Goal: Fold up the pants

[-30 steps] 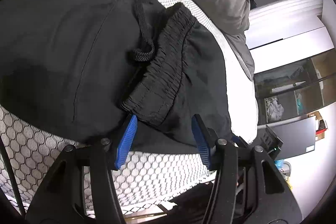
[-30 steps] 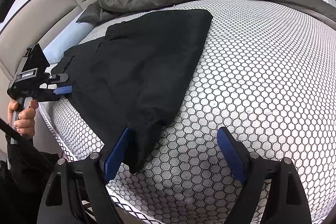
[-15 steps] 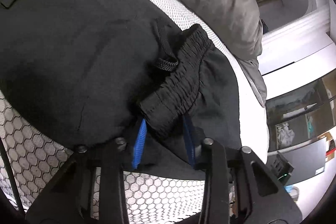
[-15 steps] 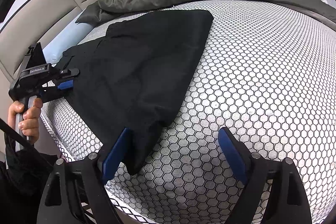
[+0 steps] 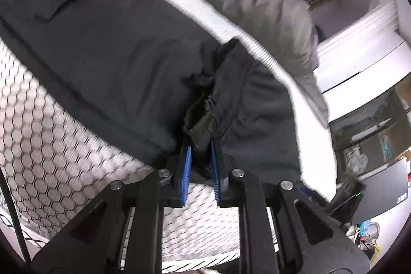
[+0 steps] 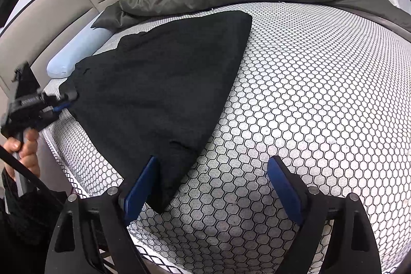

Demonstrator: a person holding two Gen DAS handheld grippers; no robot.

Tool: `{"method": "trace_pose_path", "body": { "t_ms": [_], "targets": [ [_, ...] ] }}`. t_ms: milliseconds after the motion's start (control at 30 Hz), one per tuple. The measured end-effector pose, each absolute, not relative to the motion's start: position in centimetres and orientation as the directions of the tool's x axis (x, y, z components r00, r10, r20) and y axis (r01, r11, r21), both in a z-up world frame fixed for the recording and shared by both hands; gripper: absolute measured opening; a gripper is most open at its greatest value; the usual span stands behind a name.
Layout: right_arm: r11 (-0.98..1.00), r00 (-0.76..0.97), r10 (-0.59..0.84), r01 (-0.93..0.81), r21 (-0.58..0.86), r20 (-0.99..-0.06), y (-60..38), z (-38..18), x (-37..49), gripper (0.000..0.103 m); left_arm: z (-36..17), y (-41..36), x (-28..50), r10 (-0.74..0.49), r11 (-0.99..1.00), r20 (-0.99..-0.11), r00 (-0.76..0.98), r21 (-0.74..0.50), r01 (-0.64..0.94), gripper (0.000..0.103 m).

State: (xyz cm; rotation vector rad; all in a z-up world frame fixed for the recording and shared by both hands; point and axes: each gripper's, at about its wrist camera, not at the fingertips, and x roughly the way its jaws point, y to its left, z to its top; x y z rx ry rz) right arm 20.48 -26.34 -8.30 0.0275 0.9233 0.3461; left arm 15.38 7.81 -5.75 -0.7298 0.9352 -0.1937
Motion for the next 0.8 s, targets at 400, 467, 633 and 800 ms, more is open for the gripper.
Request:
{"method": "trace_pose_path", "body": {
  "t_ms": [400,467,633,800],
  "targets": [
    [0.941,0.552,0.323,-0.271,0.202,-0.769,-27.1,-7.7,20.2,0.088,-0.6,8.1,19.7,-0.470,0.813,-0.643,0.605,-0.582,0.012,0.077],
    [0.940,0.550,0.330,-0.270,0.210,-0.767,-27.3,-7.6,20.3,0.088,-0.4,6.3,23.5,-0.492,0.832,-0.674,0.551,-0.550,0.070,0.078],
    [0.939,0.547,0.332,-0.270,0.213,-0.769,-27.4,-7.8,20.6,0.088,-4.4,3.1,32.0,-0.428,0.898,-0.831,0.356,-0.437,0.060,0.075],
    [0.938,0.548,0.331,-0.279,0.205,-0.768,-27.0,-7.5,21.5,0.088,-5.9,4.7,33.1,-0.482,0.837,-0.761,0.434,-0.546,-0.027,0.026]
  ]
}}
